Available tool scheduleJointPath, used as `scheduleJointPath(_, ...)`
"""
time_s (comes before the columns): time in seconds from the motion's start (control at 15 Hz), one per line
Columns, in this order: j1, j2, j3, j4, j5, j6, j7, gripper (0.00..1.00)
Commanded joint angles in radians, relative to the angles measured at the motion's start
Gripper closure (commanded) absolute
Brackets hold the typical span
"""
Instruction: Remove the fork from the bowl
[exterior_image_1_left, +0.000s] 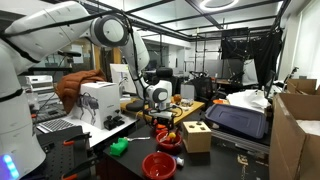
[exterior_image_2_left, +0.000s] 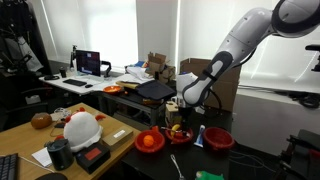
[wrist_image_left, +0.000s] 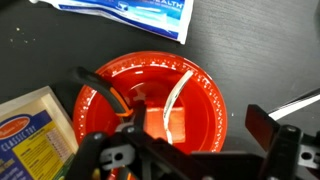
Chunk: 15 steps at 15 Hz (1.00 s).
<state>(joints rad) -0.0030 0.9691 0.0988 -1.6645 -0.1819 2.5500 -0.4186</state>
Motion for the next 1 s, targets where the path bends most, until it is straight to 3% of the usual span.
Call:
scheduleJointPath(0.0,0.009,0.016,0.002,0.014,0.001,0.060,0.042,0.00)
scheduleJointPath(0.33,0.019,0.036,-0.013,0.026,-0.006,0.120,0.072,0.00)
scheduleJointPath(0.93,0.015,0.065,-0.023,0.052,-0.001,0.118,0.084,0.00)
